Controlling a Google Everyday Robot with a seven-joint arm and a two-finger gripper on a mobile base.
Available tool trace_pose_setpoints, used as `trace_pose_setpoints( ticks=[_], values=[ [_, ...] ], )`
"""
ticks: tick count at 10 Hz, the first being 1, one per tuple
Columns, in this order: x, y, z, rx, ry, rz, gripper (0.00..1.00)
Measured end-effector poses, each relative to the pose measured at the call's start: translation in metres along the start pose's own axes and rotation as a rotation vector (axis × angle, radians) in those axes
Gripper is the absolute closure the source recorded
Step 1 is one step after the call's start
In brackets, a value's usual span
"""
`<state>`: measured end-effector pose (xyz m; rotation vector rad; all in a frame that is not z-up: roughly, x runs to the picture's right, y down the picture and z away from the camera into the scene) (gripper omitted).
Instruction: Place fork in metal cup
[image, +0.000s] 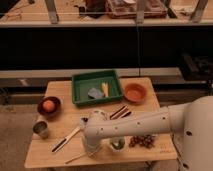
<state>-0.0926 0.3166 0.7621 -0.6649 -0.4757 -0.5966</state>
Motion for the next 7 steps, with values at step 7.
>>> trace_pose_setpoints(
  ticks=[7],
  values=[
    [-0.019,-0.041,-0.118,0.039,0.148,-0.061,1.00]
  ],
)
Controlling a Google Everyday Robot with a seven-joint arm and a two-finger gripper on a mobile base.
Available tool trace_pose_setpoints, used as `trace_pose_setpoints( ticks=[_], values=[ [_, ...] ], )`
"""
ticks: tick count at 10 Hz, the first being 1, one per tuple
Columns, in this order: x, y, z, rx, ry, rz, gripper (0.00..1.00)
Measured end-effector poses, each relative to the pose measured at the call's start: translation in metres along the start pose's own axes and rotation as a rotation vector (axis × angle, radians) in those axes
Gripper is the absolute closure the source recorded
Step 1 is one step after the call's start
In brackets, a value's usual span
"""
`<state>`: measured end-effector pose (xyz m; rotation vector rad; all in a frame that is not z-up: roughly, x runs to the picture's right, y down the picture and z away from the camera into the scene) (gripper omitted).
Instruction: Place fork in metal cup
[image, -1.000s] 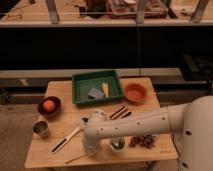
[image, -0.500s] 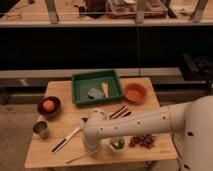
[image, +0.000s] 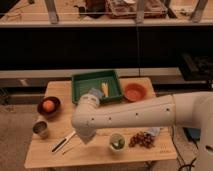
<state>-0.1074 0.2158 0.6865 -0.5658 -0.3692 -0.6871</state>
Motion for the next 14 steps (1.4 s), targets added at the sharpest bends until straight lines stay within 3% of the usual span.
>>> trace_pose_setpoints(
  ticks=[2,3,6,10,12,14],
  values=[
    [-0.005,-0.037,-0.050,0.002,0.064,-0.040,1.00],
    [-0.010,-0.057,-0.065,-0.006,0.089,-0.057,1.00],
    [-0.022,-0.101,-0.082,-0.041,0.130,-0.086,1.00],
    [-0.046,-0.167,-0.041,-0.093,0.196,-0.114,1.00],
    [-0.038,-0.191,-0.009,-0.123,0.212,-0.099,1.00],
    [-0.029,-0.204,0.001,-0.133,0.215,-0.083,1.00]
  ],
)
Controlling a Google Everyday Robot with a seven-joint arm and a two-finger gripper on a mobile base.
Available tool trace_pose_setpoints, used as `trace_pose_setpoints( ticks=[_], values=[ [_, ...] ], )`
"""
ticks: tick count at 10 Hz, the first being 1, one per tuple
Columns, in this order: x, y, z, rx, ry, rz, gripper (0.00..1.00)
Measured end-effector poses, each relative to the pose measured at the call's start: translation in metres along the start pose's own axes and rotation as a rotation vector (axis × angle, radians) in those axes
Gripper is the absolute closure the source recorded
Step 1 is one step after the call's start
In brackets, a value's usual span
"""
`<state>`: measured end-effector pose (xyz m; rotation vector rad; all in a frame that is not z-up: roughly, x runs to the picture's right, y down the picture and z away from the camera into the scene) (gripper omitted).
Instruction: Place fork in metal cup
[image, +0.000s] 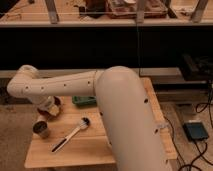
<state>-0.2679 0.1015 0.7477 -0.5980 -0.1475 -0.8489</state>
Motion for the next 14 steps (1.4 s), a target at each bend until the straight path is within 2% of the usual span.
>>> trace_pose_setpoints(
  ticks=[3,4,8,11,12,14],
  values=[
    [0.011,0.000,-0.015,-0.001,0.017,0.011,1.00],
    [0.003,0.001,-0.017,-0.013,0.033,-0.014,1.00],
    [-0.024,-0.001,0.000,-0.058,0.097,-0.063,1.00],
    [-0.028,-0.002,0.007,-0.072,0.095,-0.062,0.98],
    [-0.028,-0.003,0.005,-0.073,0.094,-0.057,0.92],
    [-0.033,-0.006,0.004,-0.079,0.091,-0.058,0.70]
  ],
)
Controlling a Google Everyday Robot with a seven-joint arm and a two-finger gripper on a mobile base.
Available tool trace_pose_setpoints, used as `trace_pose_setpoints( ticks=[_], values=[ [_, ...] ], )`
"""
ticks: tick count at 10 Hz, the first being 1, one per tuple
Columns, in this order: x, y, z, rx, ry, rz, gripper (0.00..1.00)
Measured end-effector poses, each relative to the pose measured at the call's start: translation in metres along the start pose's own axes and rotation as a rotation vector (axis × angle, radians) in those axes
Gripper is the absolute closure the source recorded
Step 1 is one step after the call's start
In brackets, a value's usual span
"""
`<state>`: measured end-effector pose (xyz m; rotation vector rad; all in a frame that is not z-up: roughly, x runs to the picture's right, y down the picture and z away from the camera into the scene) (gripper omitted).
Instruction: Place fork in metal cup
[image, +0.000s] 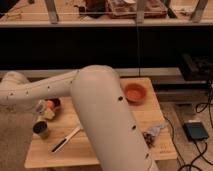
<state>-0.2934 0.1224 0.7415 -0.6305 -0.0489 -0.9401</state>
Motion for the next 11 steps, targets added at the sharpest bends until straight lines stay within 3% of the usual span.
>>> trace_pose_setpoints(
  ticks=[5,8,10,11],
  values=[
    [-0.012,-0.002,0.000,-0.008,-0.010,-0.010,0.23],
    [-0.013,0.000,-0.008,0.052,-0.093,-0.039,0.20],
    [-0.015,0.004,-0.019,0.097,-0.172,-0.065,0.20],
    [-0.019,0.005,-0.022,0.105,-0.185,-0.073,0.20]
  ],
)
